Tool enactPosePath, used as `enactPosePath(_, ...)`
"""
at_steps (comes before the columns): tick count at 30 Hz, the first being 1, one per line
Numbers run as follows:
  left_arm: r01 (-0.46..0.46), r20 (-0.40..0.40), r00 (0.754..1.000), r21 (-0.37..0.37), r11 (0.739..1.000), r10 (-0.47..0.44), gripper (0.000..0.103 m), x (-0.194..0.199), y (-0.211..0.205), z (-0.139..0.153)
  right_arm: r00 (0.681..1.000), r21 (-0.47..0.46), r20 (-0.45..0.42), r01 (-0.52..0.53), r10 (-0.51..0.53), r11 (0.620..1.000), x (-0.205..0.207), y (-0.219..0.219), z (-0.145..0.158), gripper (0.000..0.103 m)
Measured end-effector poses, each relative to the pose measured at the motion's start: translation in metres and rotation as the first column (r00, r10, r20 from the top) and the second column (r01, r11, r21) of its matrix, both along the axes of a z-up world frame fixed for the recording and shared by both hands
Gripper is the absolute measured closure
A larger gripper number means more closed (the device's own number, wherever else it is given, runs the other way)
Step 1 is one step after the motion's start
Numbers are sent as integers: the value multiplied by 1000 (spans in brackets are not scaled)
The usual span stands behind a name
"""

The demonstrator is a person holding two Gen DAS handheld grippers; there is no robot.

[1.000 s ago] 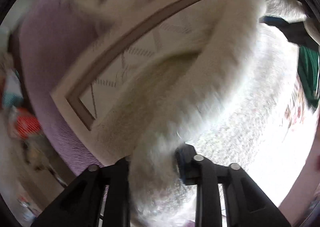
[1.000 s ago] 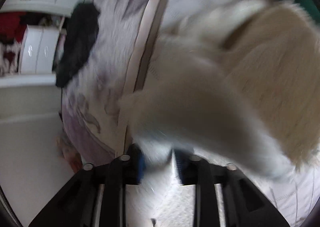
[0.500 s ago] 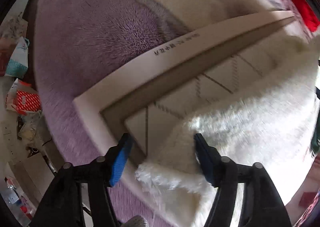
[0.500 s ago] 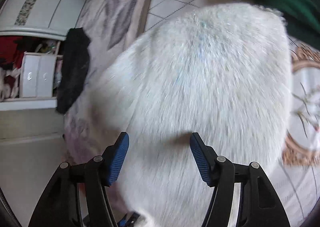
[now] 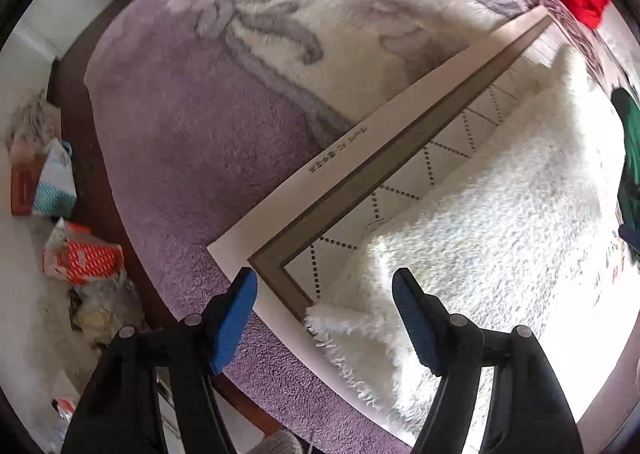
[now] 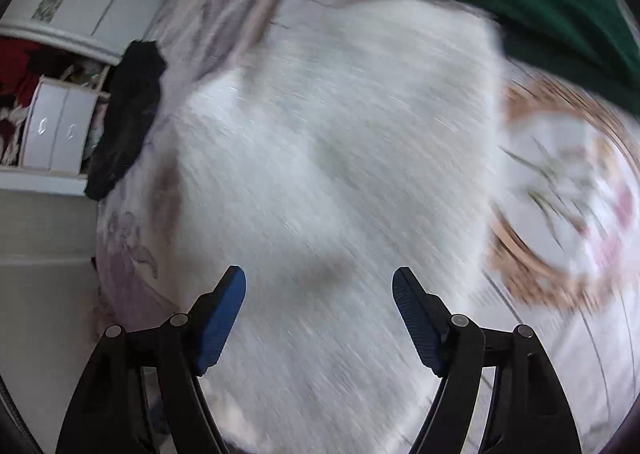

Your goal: Fold large clothes

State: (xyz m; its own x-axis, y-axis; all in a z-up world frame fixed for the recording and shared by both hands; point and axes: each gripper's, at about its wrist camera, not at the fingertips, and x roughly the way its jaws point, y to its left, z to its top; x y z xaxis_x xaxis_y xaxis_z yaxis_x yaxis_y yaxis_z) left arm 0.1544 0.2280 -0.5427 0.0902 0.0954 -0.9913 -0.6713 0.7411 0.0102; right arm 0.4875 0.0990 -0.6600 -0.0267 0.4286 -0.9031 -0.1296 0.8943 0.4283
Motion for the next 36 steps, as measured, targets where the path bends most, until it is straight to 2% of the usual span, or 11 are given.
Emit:
enactPosePath(2,10,-27,1000,6,1000,-10,34,1,1,-11,1000,-17,17,-14,15,1000,-6,-2,0,64)
enactPosePath(3,8,-36,999,6,1000,-8,34,-3,9,-19,999,-34,23,-42,43,999,-7,2,-4,67)
enactPosePath(8,-39,-96,995,-29,999,36,32,-26,19,-69,975,-145,-36,-224,221,964,-13,52,-66,67)
enactPosePath(12,-53,-70,996,-53,997,49,31,-37,29,-49,961,-239,-30,-272,273,932,-18,62,-50,67)
enactPosePath(17,-78,-42,996,-32,996,77,31,-47,37,-26,976,-52,35,-213,215,976,-22,52,-5,67)
enactPosePath(22,-133,-62,989,-34,990,131,33,-59,45,-24,962,-68,78,-257,262,964,-34,88,-47,64)
enactPosePath(25,-199,4,980,-132,971,201,34,-69,55,-20,947,-94,94,-298,307,950,-37,92,-29,54)
enactPosePath(29,-230,22,968,-315,921,249,34,-64,51,-46,981,59,-19,-190,192,980,-40,50,-9,47)
enactPosePath(30,-233,30,966,-337,912,257,36,-61,51,-54,986,78,-42,-155,159,985,-41,37,-7,46)
enactPosePath(33,-241,50,962,-314,918,270,82,-54,47,-72,994,60,-29,-105,107,993,-38,11,4,47)
enactPosePath(36,-246,47,962,-279,928,269,82,-51,44,-74,995,6,41,-88,88,996,-23,6,20,46)
